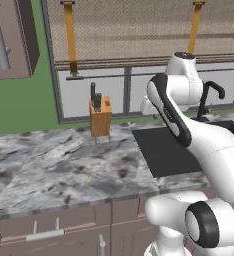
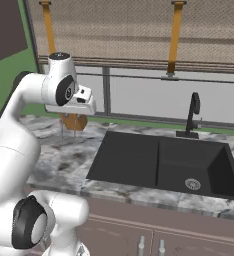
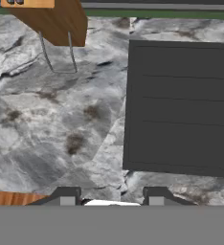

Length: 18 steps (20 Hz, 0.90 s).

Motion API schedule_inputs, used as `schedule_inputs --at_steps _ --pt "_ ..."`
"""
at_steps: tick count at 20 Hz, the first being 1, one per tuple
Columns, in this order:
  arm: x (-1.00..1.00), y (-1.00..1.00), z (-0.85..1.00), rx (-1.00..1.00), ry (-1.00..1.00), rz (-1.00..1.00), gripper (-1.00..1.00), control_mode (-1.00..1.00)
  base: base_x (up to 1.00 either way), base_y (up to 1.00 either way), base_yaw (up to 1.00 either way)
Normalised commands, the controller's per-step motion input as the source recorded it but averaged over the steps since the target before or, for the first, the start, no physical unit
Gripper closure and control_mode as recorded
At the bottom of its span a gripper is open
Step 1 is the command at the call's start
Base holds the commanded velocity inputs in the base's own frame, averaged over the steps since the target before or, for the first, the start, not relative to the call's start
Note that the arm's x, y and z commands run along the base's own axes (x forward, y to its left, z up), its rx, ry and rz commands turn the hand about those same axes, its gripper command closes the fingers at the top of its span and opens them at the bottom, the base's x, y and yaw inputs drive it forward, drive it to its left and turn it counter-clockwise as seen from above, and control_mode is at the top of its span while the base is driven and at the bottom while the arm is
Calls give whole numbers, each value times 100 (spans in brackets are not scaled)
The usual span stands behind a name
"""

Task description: Close all open cabinet doors.

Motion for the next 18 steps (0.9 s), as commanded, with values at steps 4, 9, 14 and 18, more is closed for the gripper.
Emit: schedule_inputs --at_steps 4,9,14,18 --pt "-60 -12 -1 -1 -9 -5 -100 -100 0 0 0" --pt "-91 -19 2 0 -11 -11 -100 -100 0 0 0" --pt "-100 -8 35 0 -2 -12 -100 -100 0 0 0" --pt "-100 0 46 0 0 -14 -100 -100 0 0 0"
